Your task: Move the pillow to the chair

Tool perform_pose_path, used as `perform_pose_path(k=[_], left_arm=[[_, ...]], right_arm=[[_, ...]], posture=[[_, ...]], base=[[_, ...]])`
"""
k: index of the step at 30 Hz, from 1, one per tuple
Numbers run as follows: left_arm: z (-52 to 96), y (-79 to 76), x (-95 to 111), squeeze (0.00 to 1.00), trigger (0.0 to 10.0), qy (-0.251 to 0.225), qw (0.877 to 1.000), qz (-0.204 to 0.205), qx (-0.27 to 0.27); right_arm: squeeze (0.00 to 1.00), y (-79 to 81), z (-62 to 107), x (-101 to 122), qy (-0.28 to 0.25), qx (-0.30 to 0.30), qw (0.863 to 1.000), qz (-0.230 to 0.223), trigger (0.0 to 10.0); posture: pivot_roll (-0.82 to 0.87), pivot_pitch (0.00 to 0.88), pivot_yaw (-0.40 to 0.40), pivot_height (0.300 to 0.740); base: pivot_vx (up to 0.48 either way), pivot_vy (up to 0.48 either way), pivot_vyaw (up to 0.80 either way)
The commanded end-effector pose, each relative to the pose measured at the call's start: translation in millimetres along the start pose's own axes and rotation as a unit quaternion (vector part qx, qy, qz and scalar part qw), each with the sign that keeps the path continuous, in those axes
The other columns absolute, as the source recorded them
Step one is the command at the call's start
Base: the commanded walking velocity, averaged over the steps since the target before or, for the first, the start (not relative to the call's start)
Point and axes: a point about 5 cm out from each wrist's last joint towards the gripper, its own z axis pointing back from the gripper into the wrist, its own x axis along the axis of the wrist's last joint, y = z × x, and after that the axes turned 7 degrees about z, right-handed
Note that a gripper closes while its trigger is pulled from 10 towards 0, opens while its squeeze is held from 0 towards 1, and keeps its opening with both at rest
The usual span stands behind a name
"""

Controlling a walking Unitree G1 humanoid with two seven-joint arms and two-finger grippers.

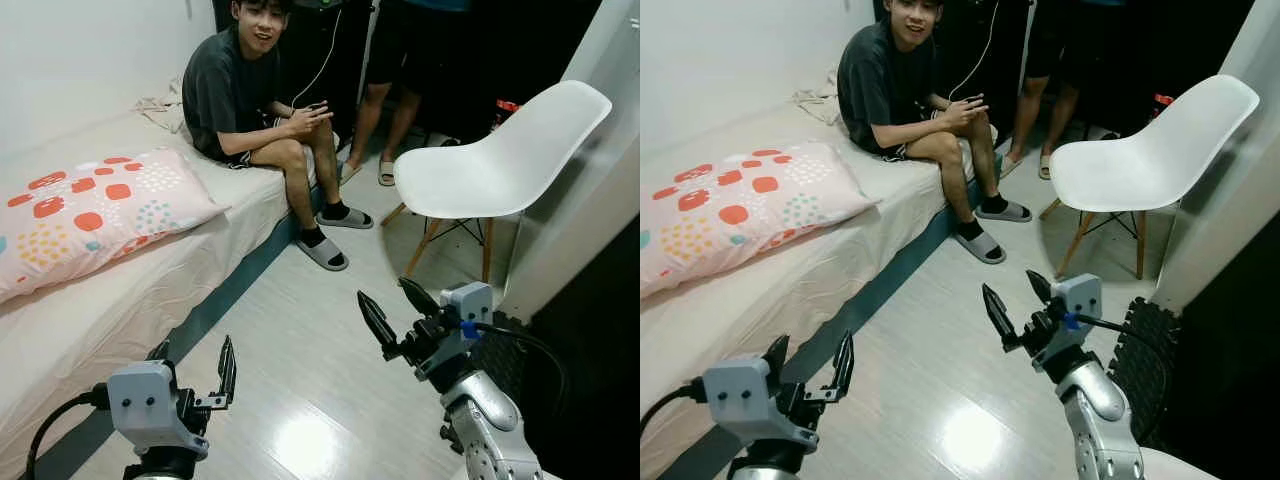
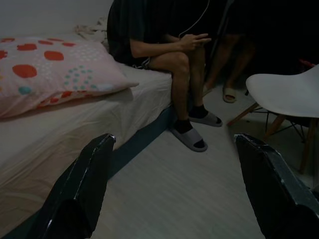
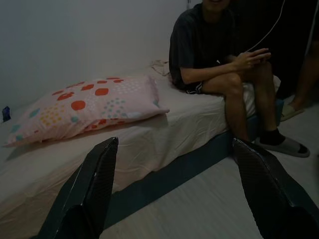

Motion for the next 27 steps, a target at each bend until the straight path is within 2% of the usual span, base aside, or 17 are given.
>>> perform_pose_path(k=[1,18,27], left_arm=[[0.8,-3.8,-5.7,0.0,10.0,0.003,1.0,0.026,0.012],[0.2,-9.5,-8.5,0.0,10.0,0.007,0.999,0.049,0.0],[-0.3,-8.2,-6.7,0.0,10.0,0.005,0.999,0.043,0.002]], right_arm=[[0.0,1.8,-0.4,1.6,0.0,0.004,1.0,-0.005,10.0],[0.0,6.5,2.5,1.6,0.012,0.012,1.0,-0.02,10.0],[0.0,8.0,0.9,1.5,0.013,0.013,0.999,-0.027,10.0]], posture=[[-0.03,0.066,-0.094,0.74],[-0.04,0.08,-0.083,0.74],[-0.03,0.082,-0.08,0.74]], base=[[0.0,0.0,0.0],[0.0,0.0,0.0],[0.0,0.0,0.0]])
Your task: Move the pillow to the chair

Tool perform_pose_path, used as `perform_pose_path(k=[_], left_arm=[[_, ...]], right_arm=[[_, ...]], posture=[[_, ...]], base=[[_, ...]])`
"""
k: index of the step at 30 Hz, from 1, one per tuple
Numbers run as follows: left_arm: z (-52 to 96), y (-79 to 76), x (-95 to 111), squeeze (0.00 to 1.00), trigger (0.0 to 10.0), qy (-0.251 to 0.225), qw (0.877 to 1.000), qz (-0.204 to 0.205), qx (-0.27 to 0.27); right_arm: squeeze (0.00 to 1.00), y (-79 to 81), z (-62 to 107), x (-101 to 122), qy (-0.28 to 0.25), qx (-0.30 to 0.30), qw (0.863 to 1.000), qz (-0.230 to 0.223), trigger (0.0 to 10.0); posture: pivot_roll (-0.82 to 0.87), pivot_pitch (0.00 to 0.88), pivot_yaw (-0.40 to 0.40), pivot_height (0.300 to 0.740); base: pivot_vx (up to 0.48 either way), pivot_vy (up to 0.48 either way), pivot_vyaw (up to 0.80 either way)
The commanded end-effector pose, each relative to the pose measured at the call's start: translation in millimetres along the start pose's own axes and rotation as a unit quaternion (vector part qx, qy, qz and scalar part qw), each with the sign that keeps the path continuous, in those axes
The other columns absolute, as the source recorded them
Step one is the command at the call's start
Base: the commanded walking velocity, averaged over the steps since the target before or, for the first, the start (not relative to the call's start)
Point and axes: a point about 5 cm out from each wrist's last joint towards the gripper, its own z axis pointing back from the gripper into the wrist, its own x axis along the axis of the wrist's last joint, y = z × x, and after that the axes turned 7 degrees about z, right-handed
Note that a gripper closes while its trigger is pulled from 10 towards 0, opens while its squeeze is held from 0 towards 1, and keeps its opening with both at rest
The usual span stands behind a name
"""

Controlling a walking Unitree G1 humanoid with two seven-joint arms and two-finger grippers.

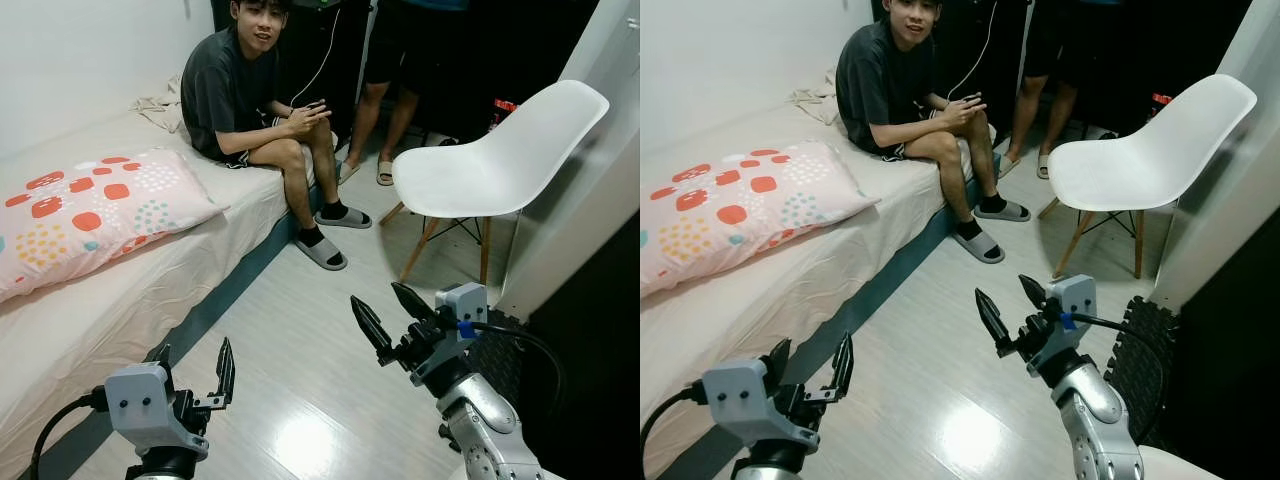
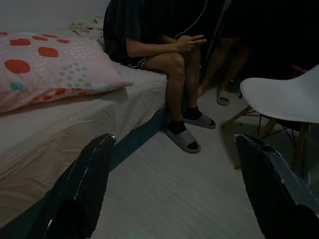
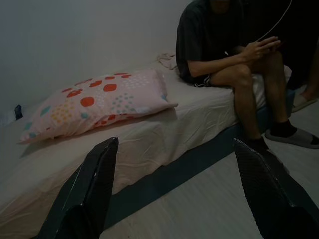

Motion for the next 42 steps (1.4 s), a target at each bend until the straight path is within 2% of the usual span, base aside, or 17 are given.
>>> perform_pose_path(k=[1,42], left_arm=[[0.9,-6.4,-4.9,0.0,10.0,0.006,1.0,0.023,0.007],[2.0,-7.7,-4.6,0.0,10.0,0.005,0.999,0.022,0.026]], right_arm=[[0.0,0.6,0.7,1.8,-0.002,0.0,1.0,-0.004,10.0],[0.0,-0.5,-0.8,0.5,0.014,0.018,1.0,-0.006,10.0]], posture=[[-0.03,0.081,-0.079,0.74],[-0.02,0.095,-0.113,0.74]], base=[[0.0,0.0,0.0],[0.0,0.0,0.0]])
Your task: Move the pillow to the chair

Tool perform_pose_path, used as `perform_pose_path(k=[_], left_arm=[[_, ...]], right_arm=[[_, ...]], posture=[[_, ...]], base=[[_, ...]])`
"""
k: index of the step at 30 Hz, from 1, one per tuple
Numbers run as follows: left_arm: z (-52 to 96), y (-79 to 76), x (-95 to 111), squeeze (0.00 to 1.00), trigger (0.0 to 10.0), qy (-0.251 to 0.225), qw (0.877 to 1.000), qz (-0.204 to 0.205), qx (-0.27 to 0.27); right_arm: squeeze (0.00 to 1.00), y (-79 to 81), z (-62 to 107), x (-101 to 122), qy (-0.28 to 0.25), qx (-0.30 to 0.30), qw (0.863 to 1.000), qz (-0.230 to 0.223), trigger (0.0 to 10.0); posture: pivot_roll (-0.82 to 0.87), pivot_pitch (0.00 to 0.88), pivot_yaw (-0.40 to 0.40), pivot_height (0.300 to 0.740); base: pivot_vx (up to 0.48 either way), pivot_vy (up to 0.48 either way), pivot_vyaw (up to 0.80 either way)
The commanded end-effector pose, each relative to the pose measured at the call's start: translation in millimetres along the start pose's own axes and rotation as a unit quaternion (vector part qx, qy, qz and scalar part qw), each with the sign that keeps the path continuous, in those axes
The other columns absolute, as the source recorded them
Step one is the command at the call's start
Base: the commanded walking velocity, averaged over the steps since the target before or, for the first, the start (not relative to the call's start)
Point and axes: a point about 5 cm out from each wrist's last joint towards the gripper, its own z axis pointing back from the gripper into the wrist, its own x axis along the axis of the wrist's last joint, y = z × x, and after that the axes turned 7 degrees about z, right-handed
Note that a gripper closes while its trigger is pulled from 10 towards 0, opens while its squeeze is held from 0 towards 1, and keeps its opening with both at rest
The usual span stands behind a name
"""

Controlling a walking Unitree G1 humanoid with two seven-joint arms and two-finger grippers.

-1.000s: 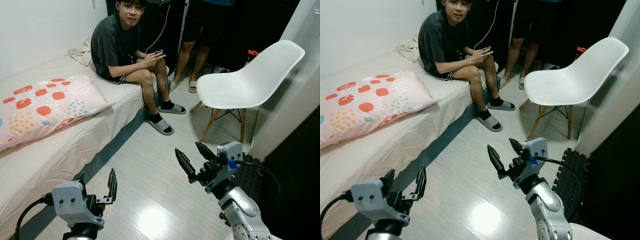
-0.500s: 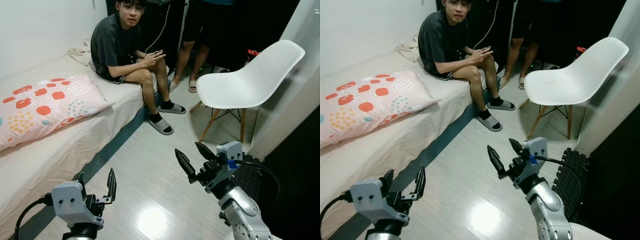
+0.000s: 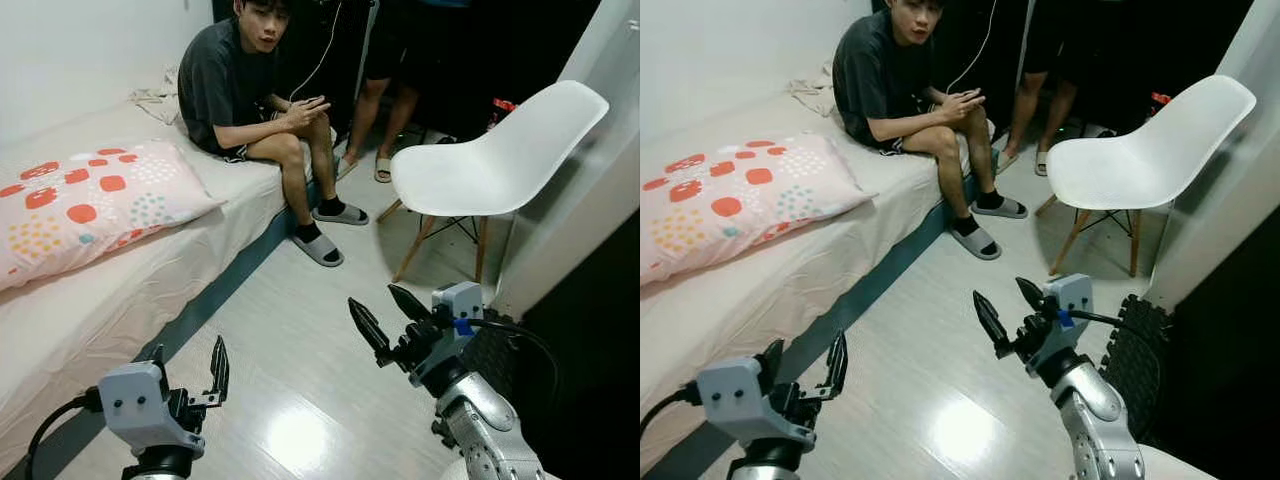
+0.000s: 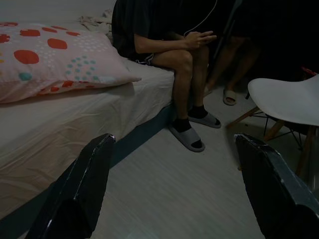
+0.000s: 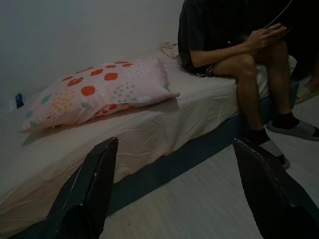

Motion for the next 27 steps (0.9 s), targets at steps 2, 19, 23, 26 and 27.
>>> perform_pose_path(k=[2,19,23,26,27], left_arm=[[2.5,-9.4,-6,0.0,10.0,0.01,1.0,0.023,0.006],[-18.1,30.8,-88,0.0,10.0,0.169,0.985,0.004,0.015],[-0.8,77.0,-131,0.0,10.0,0.292,0.95,0.004,0.112],[7.3,87.6,-140,0.0,10.0,0.327,0.935,0.006,0.141],[12.4,91.4,-145,0.0,10.0,0.347,0.925,0.007,0.153]], right_arm=[[0.0,0.8,0.2,-1,0.003,0.007,1.0,-0.004,10.0],[0.0,-30.5,0.0,-102,0.258,-0.063,0.963,0.034,10.0],[0.0,-36.7,27.2,-136,0.376,-0.079,0.921,0.061,10.0],[0.0,-35.3,35.3,-145,0.411,-0.077,0.906,0.068,10.0],[0.0,-32.2,38.8,-150,0.432,-0.069,0.896,0.079,10.0]], posture=[[-0.02,0.09,-0.113,0.74],[-0.02,0.047,-0.106,0.74],[-0.01,0.041,-0.103,0.74],[-0.02,0.027,-0.099,0.74],[-0.01,0.024,-0.102,0.74]], base=[[0.0,0.0,0.0],[0.0,0.0,0.0],[0.0,0.0,0.0],[0.0,0.0,0.0],[0.0,0.0,0.0]])
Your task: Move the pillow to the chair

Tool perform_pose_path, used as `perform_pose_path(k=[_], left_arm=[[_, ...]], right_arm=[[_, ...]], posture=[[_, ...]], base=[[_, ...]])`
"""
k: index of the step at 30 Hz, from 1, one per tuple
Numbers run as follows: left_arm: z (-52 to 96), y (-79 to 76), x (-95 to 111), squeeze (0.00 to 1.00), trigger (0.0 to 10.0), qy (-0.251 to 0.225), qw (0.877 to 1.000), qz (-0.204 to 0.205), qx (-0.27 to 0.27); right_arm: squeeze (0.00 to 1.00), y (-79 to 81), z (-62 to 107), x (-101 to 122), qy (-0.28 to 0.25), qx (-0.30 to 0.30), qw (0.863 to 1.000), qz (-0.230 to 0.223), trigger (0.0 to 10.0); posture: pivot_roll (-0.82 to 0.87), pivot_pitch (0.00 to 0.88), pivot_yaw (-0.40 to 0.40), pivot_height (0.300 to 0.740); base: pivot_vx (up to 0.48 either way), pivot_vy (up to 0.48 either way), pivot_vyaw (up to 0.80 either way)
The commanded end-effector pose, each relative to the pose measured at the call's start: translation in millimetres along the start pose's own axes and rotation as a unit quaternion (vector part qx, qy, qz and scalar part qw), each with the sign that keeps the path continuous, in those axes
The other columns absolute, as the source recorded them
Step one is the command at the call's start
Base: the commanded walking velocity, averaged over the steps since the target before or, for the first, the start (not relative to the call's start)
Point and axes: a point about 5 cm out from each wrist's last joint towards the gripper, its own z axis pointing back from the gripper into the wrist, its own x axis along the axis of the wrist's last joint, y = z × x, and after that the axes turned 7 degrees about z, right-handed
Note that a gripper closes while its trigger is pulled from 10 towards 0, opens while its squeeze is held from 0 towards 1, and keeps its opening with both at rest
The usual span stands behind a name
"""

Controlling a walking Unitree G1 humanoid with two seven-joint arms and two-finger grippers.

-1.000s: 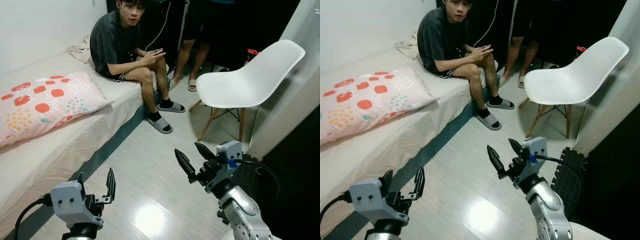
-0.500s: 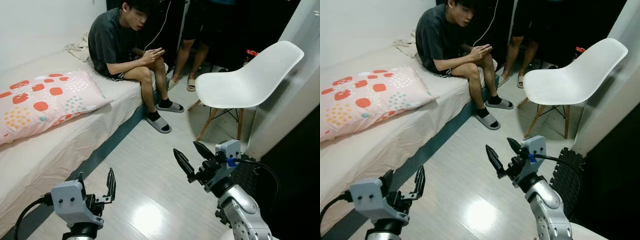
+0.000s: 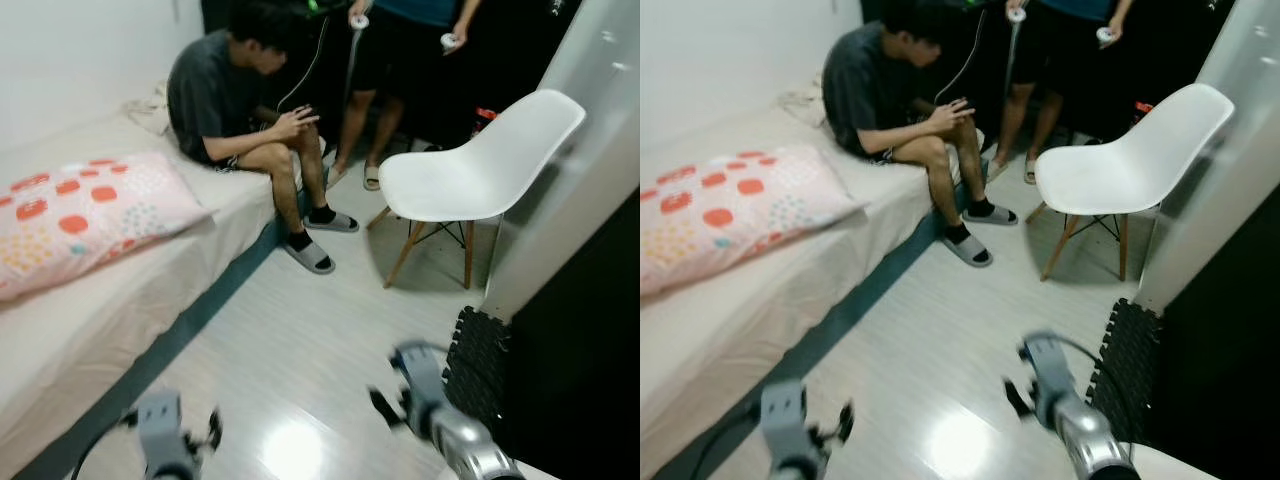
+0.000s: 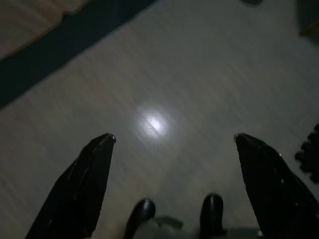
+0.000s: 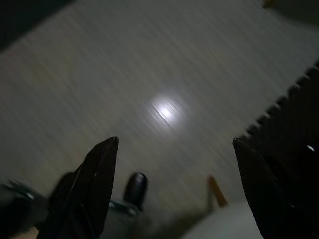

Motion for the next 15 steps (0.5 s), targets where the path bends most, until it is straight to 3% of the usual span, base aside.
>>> perform_pose_path(k=[1,4,8,10,15], left_arm=[[-0.1,4.2,-10,0.0,10.0,0.034,0.999,0.007,0.017],[2.6,12.8,-31,0.0,10.0,0.097,0.994,0.007,0.04],[5.5,14.9,-41,0.0,10.0,0.129,0.991,0.001,0.048],[13.1,10.5,-61,0.0,10.0,0.189,0.981,-0.026,0.043],[14.9,-1.2,-68,0.0,10.0,0.205,0.977,-0.051,0.012]], right_arm=[[0.0,4.8,-2.4,-4,0.026,0.004,0.999,0.021,10.0],[0.0,20.8,-6.5,-14,0.067,0.024,0.996,0.055,10.0],[0.0,25.5,-6.6,-20,0.089,0.026,0.993,0.068,10.0],[0.0,25.6,-4.3,-31,0.125,0.023,0.989,0.074,10.0],[0.0,27.1,-4.4,-31,0.128,0.035,0.987,0.093,10.0]], posture=[[-0.01,0.024,-0.102,0.74],[-0.02,0.011,-0.099,0.74],[-0.01,0.004,-0.101,0.74],[-0.01,0.0,-0.106,0.74],[0.0,0.0,-0.124,0.74]], base=[[0.0,0.0,0.0],[0.0,0.0,0.0],[0.0,0.0,0.0],[0.0,0.0,0.0],[0.0,0.0,0.0]])
